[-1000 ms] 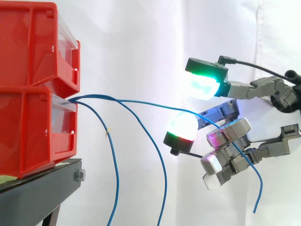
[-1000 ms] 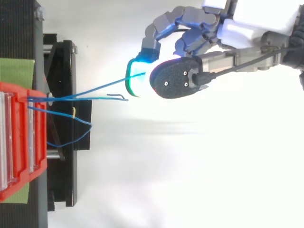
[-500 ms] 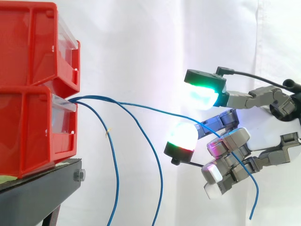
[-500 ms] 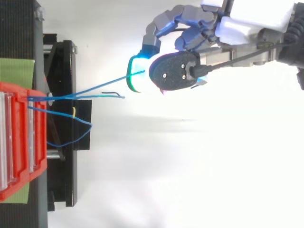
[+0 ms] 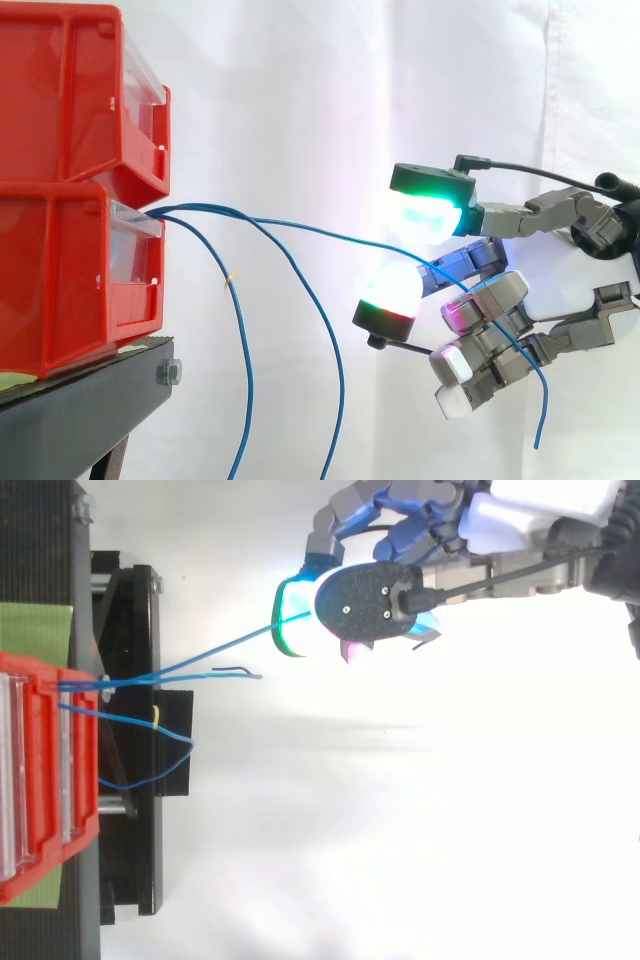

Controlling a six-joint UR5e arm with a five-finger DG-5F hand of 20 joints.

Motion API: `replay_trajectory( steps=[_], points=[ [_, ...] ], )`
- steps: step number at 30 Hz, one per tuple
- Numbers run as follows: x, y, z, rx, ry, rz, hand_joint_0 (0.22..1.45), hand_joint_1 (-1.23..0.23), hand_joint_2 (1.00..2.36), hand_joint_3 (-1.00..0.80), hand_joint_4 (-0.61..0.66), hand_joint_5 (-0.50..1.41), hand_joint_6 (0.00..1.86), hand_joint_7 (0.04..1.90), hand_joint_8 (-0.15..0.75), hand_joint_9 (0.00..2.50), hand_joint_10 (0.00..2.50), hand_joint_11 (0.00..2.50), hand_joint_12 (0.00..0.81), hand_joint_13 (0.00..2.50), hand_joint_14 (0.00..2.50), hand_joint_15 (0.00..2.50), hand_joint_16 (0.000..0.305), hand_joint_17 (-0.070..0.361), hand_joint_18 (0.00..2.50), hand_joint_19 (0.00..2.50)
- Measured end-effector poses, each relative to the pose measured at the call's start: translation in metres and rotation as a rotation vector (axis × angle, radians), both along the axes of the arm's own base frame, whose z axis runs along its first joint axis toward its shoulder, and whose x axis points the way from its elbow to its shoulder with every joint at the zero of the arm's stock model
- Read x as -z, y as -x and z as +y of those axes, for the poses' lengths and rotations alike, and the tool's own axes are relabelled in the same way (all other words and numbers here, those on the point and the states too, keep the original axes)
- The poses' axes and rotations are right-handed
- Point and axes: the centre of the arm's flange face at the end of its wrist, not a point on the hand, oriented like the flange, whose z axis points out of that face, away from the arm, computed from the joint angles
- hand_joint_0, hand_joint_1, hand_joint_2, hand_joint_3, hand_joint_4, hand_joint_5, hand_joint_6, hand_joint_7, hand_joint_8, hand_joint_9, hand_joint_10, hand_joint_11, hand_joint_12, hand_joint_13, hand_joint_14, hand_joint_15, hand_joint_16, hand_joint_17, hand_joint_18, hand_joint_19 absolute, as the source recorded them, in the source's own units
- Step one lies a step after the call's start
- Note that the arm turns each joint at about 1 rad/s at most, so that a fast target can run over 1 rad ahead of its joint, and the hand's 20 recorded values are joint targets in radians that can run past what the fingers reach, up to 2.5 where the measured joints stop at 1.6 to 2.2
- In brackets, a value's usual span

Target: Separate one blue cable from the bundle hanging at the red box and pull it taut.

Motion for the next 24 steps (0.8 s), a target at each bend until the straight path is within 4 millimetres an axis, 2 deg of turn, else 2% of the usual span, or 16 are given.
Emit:
replay_trajectory(
  steps=[8,17,24],
  points=[
    [-0.002,0.0,0.0,0.003,-0.007,-0.004,0.6,-0.56,1.01,-0.44,0.1,-0.24,0.87,0.9,0.278,0.78,1.03,1.35,0.332,0.95,0.02,0.88,0.041,0.092,0.62,0.5],
    [-0.018,-0.006,0.0,-0.002,-0.011,-0.022,0.61,-0.57,1.01,-0.42,0.09,-0.24,0.88,0.91,0.28,0.79,1.03,1.36,0.332,0.95,0.02,0.87,0.041,0.092,0.62,0.51],
    [-0.023,-0.005,0.0,-0.003,-0.009,-0.01,0.64,-0.61,1.01,-0.35,0.08,-0.24,0.91,0.95,0.273,0.8,1.04,1.35,0.328,0.95,0.02,0.86,0.04,0.091,0.63,0.5]
  ],
)
